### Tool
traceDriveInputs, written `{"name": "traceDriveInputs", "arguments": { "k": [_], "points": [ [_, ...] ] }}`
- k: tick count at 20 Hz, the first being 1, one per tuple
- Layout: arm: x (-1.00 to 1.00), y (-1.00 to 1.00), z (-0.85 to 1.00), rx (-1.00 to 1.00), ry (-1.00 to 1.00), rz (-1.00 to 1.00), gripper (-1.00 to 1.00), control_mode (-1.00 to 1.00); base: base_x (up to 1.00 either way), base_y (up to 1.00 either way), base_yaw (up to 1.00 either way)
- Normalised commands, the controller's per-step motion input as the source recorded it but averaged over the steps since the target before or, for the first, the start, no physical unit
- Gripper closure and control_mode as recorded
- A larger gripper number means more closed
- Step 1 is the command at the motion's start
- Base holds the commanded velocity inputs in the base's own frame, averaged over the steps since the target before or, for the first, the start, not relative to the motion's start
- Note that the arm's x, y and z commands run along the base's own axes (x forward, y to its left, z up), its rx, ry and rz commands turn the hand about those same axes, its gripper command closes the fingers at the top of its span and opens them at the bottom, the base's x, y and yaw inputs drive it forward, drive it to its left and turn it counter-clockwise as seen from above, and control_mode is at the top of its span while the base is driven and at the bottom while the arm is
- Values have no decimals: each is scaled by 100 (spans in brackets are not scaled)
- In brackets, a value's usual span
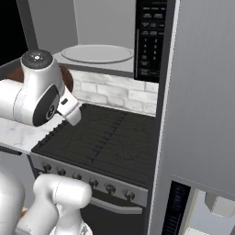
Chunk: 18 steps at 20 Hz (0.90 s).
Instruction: Place the bowl containing the bell pepper and carrot in the microwave. Close the microwave door and press the start button to microwave the meal.
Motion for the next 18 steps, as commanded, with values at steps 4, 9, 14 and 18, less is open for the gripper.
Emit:
{"name": "traceDriveInputs", "arguments": {
  "k": [4, 9, 14, 18],
  "points": [
    [16, -23, 26, 0, 0, -16, 100, -100, 0, 0, 0],
    [18, -1, 37, 0, 0, -21, 100, -100, 0, 0, 0],
    [12, 0, 34, 6, 0, -17, 100, -100, 0, 0, 0],
    [11, 0, 25, 20, 0, -11, 100, -100, 0, 0, 0]
  ]
}}
